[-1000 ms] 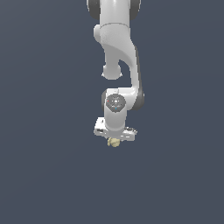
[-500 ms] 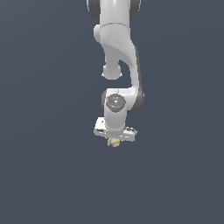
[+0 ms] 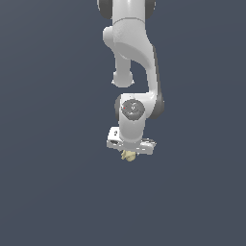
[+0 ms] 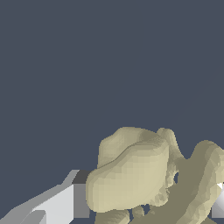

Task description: Pick up the object and move it to a goal position.

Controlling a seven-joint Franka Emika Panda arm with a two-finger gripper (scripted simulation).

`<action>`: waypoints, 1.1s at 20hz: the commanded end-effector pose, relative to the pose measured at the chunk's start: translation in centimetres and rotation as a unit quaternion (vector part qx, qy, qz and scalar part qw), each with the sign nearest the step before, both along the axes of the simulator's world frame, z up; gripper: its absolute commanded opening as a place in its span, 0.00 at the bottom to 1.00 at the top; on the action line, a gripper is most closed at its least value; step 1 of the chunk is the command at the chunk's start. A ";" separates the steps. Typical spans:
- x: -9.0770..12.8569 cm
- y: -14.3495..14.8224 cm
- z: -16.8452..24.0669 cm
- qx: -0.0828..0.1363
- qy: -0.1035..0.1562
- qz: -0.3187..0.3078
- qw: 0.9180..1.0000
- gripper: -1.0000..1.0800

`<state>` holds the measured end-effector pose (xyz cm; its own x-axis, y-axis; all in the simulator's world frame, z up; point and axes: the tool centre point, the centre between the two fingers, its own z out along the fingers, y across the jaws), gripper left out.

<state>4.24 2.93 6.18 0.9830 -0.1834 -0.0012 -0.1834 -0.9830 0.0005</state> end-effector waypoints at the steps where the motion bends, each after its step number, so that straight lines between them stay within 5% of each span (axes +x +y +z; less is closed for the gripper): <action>1: 0.4 1.1 1.4 0.000 -0.001 0.000 1.000 0.00; 22: 5.6 13.0 16.9 0.000 -0.001 0.000 1.000 0.00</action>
<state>9.52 15.32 22.33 0.9833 -0.1820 0.0014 -0.1820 -0.9833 -0.0003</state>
